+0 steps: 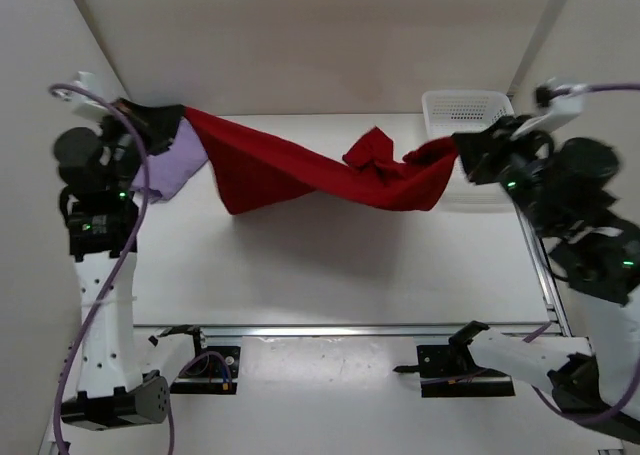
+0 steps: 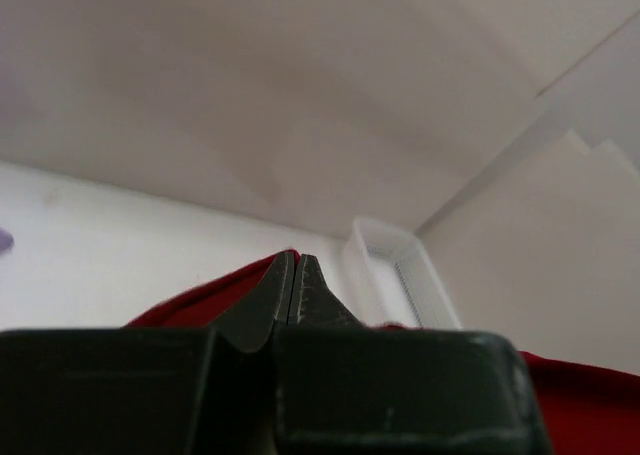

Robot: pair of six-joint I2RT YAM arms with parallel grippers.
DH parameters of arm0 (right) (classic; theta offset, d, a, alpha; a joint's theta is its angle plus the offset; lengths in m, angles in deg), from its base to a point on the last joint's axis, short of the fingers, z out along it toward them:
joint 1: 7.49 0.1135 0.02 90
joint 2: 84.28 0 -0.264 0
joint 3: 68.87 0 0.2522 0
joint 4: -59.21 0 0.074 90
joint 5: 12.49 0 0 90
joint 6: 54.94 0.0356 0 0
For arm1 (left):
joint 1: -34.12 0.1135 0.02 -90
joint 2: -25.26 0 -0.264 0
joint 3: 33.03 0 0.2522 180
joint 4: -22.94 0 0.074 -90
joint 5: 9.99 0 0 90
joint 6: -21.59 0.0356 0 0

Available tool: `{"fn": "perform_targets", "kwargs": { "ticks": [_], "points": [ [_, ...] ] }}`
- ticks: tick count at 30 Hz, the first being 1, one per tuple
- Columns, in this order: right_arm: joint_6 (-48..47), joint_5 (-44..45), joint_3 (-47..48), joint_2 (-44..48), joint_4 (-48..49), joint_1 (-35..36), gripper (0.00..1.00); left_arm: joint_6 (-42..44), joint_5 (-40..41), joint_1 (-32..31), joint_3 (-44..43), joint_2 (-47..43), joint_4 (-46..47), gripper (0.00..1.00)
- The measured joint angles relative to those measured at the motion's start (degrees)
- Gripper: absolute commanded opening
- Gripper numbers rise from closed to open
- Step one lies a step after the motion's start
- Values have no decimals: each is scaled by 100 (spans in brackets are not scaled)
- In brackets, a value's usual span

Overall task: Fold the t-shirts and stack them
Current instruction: Flatten out the tshirt

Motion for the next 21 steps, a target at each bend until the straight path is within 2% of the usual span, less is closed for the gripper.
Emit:
{"fn": "perform_targets", "kwargs": {
  "ticks": [3,4,7,9,11,13,15,18,21],
  "points": [
    [-256,446,2098,-741,-452,304,0,-129,-295,350,-868,-85,-144,0],
    [-332,614,2514,-863,-413,507,0,-146,-389,372,-1049,-85,-168,0],
    [-680,1412,3128,-1078,-420,1652,0,-157,-533,402,-1438,-13,-299,0],
    [-1001,1738,3222,-1290,-315,1834,0,-149,-535,420,-1443,79,-350,0],
    [-1130,1272,3093,-1569,-221,929,0,-151,-560,470,-1226,210,-291,0],
    [-1119,275,2774,-1919,-98,-341,0,-149,-525,507,-756,376,-192,0],
    [-1086,-579,2717,-2603,-116,-1325,0,-122,-389,466,-289,660,-111,0],
    [-1064,-1598,3246,-4013,-46,-1912,0,-50,-116,319,142,1484,-57,0],
    [-970,-2328,3591,-5510,15,-2205,0,-20,28,162,72,2651,-103,0]
  ]
}}
